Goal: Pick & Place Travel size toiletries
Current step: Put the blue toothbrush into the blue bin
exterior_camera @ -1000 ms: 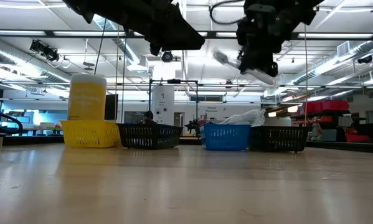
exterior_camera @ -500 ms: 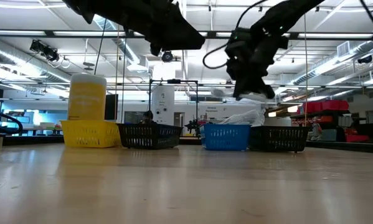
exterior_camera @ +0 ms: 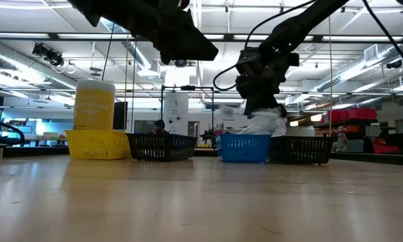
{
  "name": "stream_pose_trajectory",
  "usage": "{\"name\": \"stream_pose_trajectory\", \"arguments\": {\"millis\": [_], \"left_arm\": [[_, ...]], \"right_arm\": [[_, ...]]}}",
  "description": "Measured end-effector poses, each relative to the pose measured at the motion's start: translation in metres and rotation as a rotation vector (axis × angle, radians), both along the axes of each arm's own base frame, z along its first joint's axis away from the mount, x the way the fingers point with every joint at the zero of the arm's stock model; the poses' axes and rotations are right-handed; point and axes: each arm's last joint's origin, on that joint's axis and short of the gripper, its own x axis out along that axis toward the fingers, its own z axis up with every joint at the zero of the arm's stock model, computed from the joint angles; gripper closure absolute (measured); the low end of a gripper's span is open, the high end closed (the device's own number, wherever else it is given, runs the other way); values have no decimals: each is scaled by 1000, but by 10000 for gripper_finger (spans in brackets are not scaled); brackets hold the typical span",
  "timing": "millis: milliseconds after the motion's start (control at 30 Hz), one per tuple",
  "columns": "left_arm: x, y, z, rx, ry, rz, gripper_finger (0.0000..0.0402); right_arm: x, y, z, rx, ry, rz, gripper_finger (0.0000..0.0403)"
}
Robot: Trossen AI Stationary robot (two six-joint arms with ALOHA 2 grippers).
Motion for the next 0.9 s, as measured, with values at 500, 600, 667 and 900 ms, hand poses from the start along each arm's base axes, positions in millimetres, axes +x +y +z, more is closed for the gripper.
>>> {"name": "stream_pose_trajectory", "arguments": {"millis": [500,600,667,900], "left_arm": [[0,0,-1,2,14,1,287],[0,0,-1,2,15,1,287],[-1,0,-1,2,15,1,287],[-1,0,-1,2,16,1,287]], "right_arm": [[1,-5,3,-318,69,118,305],[2,-3,3,-334,70,136,296],[3,-1,3,-338,69,146,289],[5,3,3,-335,73,152,282]]}}
